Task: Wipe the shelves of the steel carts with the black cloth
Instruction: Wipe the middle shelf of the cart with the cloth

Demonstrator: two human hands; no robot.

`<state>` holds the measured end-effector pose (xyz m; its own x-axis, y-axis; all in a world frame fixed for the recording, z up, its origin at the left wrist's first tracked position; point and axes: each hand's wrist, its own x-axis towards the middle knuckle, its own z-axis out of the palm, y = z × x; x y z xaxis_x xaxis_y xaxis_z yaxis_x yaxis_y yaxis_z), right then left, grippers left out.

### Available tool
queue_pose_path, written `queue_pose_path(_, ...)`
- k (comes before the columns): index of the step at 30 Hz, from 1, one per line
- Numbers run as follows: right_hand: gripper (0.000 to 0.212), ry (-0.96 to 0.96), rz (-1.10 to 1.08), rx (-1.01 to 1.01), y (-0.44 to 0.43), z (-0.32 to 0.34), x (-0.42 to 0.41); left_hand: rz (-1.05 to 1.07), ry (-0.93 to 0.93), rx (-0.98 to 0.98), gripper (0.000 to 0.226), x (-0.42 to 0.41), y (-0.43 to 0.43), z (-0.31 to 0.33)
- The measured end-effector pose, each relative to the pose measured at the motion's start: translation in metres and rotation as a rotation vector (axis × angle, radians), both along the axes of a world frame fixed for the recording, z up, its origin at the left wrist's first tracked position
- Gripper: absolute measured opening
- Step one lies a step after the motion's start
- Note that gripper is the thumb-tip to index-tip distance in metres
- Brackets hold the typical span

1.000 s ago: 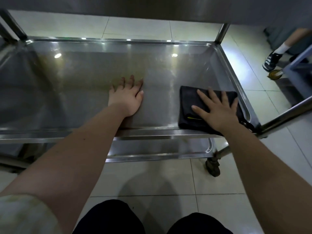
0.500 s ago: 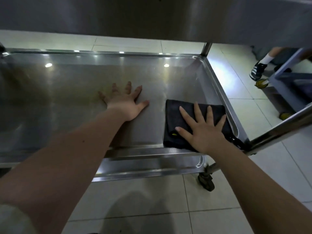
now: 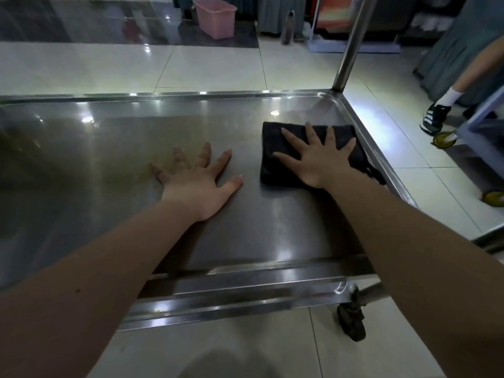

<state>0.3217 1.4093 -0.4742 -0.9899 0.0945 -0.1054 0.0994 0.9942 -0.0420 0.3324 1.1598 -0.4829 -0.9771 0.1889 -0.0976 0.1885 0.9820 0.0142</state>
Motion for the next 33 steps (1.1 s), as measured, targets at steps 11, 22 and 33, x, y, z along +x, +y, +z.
queue_pose_path(11, 0.073, -0.055, -0.013, -0.03, -0.009, 0.007, 0.015, 0.013, -0.026, 0.036, 0.069, -0.001, 0.0, 0.004)
queue_pose_path(22, 0.069, -0.254, 0.025, -0.112, -0.027, 0.015, 0.157, 0.023, 0.025, 0.048, 0.068, 0.005, -0.001, -0.001)
queue_pose_path(33, 0.071, 0.008, 0.074, 0.004, -0.012, 0.004, -0.016, 0.025, 0.055, 0.051, 0.065, 0.0, 0.0, -0.007)
